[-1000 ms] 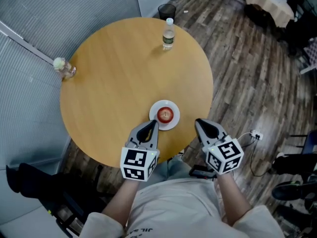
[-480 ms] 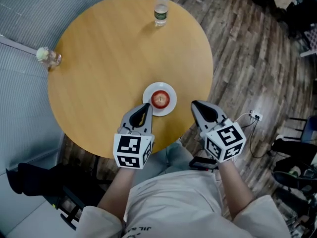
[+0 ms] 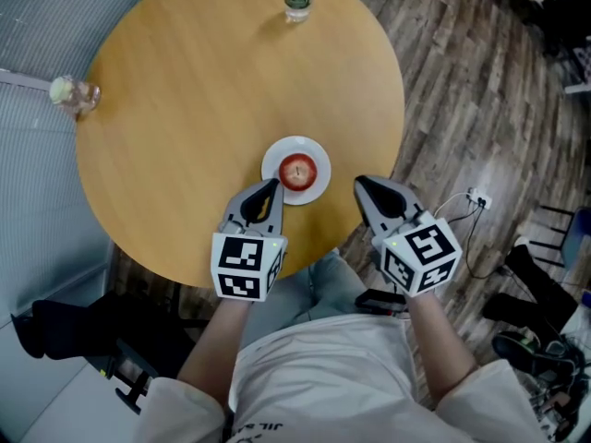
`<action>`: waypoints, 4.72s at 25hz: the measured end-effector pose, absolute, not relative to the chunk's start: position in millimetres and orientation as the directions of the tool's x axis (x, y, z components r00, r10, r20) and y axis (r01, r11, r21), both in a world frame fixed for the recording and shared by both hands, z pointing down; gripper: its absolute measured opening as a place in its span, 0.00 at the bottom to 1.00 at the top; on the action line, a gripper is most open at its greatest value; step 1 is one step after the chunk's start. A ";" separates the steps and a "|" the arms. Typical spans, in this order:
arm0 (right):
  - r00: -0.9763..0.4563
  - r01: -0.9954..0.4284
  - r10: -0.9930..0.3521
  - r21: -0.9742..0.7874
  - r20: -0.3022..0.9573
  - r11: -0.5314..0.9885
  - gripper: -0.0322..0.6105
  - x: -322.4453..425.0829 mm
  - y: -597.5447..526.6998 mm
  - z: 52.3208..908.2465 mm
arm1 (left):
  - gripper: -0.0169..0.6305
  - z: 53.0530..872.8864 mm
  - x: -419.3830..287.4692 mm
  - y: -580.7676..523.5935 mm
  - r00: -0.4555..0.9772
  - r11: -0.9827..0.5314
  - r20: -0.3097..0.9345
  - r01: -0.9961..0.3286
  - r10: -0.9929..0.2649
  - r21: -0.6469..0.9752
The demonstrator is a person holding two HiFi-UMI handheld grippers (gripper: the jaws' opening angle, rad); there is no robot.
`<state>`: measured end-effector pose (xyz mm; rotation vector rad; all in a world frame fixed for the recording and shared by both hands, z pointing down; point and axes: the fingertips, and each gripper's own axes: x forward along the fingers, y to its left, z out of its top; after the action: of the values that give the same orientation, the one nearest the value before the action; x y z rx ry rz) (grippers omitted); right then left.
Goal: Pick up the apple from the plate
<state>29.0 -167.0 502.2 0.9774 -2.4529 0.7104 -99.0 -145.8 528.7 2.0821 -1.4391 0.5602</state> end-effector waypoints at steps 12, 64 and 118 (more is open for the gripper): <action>-0.662 -0.726 -0.489 -0.324 0.567 0.607 0.10 38.4 -168.7 523.2 | 0.51 582.1 -76.0 -148.8 0.389 -0.402 0.685 -0.903 -0.616 0.151; -0.659 -0.725 -0.509 -0.289 0.553 0.625 0.10 45.0 -154.9 497.5 | 0.63 572.0 -76.2 -141.7 0.381 -0.403 0.705 -0.904 -0.599 0.146; -0.717 -0.676 -0.562 -0.216 0.413 0.704 0.10 28.1 -128.2 395.8 | 0.63 425.8 -72.7 -97.2 0.467 -0.438 0.526 -0.879 -0.710 0.189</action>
<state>28.1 -128.2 395.8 0.9729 -2.5975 0.5112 -72.7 -97.2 425.8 2.2825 -1.3262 0.5195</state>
